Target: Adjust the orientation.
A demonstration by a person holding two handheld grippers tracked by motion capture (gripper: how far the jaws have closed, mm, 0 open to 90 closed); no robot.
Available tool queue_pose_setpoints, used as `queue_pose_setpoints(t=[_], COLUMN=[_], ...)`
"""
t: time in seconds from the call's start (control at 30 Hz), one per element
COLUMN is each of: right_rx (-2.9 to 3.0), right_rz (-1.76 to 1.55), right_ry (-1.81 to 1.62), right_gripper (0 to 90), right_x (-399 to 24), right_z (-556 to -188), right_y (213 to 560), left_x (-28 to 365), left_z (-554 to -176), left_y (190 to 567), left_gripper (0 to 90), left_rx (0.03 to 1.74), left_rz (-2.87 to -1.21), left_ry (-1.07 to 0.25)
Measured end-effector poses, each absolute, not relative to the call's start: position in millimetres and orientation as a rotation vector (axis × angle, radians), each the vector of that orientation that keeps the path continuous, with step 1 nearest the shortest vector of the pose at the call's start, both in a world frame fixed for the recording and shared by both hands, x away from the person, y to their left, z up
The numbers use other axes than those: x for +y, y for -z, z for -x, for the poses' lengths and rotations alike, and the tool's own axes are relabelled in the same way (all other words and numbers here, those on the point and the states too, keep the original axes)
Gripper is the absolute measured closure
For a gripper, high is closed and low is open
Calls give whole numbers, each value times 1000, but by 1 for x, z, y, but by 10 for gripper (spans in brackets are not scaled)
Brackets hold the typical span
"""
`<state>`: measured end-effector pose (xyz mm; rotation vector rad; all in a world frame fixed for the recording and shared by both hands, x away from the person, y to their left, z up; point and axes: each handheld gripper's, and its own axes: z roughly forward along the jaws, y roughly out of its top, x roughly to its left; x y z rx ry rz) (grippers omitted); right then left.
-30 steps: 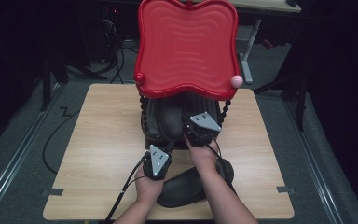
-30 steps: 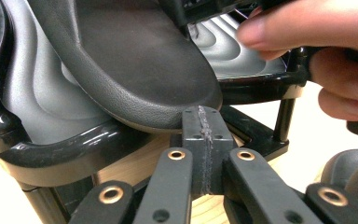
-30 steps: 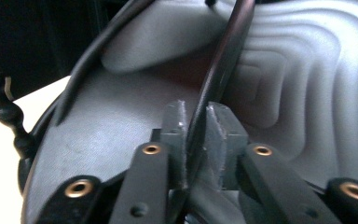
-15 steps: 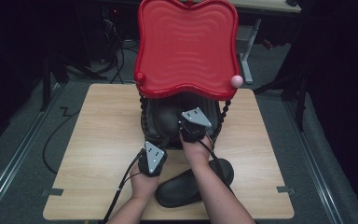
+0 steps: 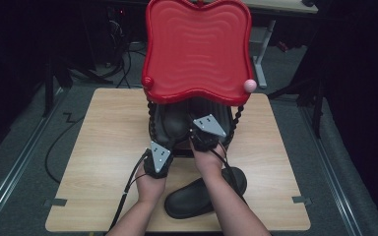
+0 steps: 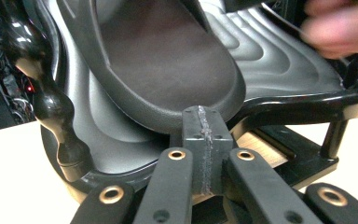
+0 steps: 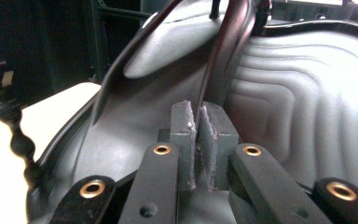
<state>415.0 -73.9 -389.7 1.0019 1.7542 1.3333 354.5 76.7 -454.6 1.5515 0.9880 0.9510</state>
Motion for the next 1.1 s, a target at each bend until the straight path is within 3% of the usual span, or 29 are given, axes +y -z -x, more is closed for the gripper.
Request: queue_pose_setpoints(t=[0.53, 0.7, 0.93, 1.1], right_rx=[1798, 1790, 1809, 1824], right_rz=[-947, -1009, -1018, -1026], right_ry=[-1325, -1288, -1278, -1280], right_gripper=[769, 764, 746, 699], right_x=[-191, -218, -217, -215], right_z=[-295, -289, -290, -286], right_y=[426, 441, 447, 448], left_x=[67, 65, 61, 61], left_z=[-360, -368, -376, -367], left_y=[450, 450, 448, 447], left_gripper=[890, 892, 896, 800], left_rx=[980, 1008, 1006, 975], left_rz=[-1546, -1568, -1582, -1582], left_ry=[-971, -978, -991, -984])
